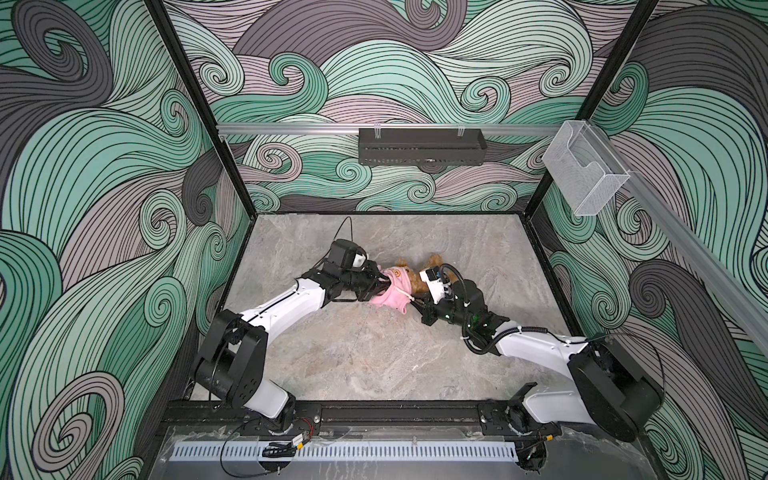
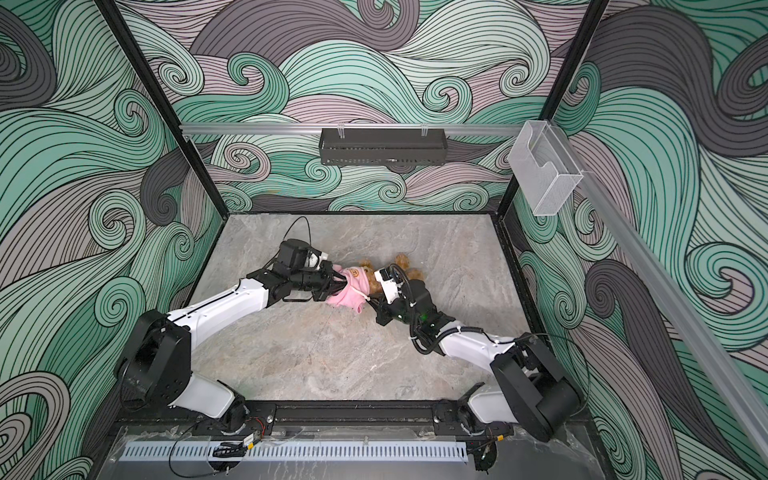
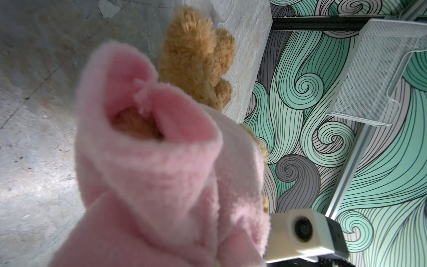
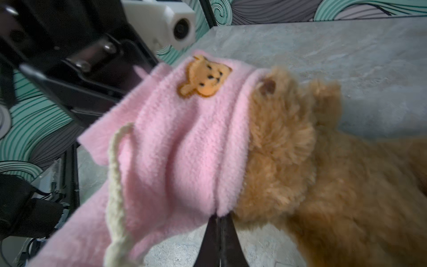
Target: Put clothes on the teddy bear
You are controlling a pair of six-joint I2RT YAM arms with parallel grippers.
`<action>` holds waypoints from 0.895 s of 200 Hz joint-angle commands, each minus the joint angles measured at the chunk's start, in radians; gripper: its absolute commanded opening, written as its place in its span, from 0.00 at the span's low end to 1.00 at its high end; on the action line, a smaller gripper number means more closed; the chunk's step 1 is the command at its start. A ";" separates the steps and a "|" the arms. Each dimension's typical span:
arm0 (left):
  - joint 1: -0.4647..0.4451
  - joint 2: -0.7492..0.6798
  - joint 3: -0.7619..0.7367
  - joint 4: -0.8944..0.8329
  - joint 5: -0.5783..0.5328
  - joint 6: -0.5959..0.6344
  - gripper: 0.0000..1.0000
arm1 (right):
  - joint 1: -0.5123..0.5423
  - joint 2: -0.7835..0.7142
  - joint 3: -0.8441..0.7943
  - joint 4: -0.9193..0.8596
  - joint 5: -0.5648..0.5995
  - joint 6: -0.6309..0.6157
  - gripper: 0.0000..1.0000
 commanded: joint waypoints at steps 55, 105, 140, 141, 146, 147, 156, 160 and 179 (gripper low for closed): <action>0.035 -0.018 -0.042 0.118 0.116 -0.123 0.00 | -0.034 -0.051 0.011 -0.334 0.571 0.004 0.00; 0.036 -0.005 -0.005 0.010 0.154 0.004 0.00 | -0.155 0.016 0.047 -0.333 0.462 0.013 0.00; 0.037 0.026 0.059 -0.160 0.144 0.219 0.00 | -0.209 0.033 0.090 -0.390 0.398 0.020 0.00; 0.037 0.028 0.061 -0.165 0.144 0.226 0.00 | -0.209 0.033 0.090 -0.392 0.397 0.021 0.00; 0.037 0.033 0.070 -0.191 0.139 0.257 0.00 | -0.210 0.033 0.091 -0.395 0.396 0.024 0.00; 0.036 0.034 0.071 -0.195 0.138 0.263 0.00 | -0.210 0.032 0.091 -0.397 0.396 0.024 0.00; 0.038 0.042 0.080 -0.220 0.138 0.307 0.00 | -0.216 0.032 0.092 -0.409 0.406 0.026 0.00; 0.039 0.046 0.085 -0.233 0.136 0.330 0.00 | -0.221 0.031 0.093 -0.416 0.412 0.027 0.00; 0.046 0.060 0.100 -0.298 0.130 0.410 0.00 | -0.266 0.016 0.079 -0.424 0.419 0.027 0.00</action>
